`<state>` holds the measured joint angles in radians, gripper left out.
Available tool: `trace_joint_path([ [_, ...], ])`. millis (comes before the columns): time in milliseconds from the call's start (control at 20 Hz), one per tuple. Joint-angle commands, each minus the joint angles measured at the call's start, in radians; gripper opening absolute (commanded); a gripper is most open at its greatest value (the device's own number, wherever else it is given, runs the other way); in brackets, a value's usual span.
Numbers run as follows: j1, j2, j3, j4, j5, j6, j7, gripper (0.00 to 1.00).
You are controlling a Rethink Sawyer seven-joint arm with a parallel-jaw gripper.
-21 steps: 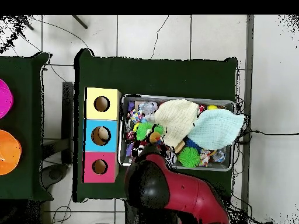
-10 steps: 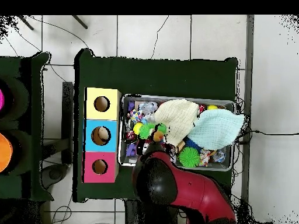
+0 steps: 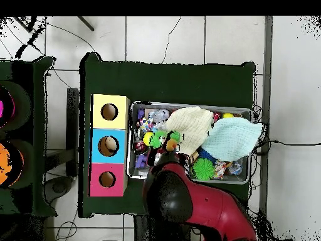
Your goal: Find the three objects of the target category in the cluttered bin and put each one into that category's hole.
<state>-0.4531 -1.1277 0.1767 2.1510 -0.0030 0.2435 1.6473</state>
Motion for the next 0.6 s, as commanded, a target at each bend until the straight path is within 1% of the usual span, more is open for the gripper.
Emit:
trace_joint_path([
  [50,-0.001,-0.053,0.065,0.022,0.029,0.112,0.082,0.00],
  [250,0.027,-0.071,0.041,-0.001,0.032,0.157,0.097,0.00],
  [300,0.025,-0.059,0.045,0.002,0.030,0.144,0.098,0.00],
  [450,-0.018,0.006,0.091,0.047,0.012,0.011,0.104,0.00],
  [550,-0.015,0.012,0.085,0.049,0.001,-0.005,0.109,0.00],
  [600,-0.018,0.001,0.087,0.048,0.007,0.012,0.103,0.00],
])
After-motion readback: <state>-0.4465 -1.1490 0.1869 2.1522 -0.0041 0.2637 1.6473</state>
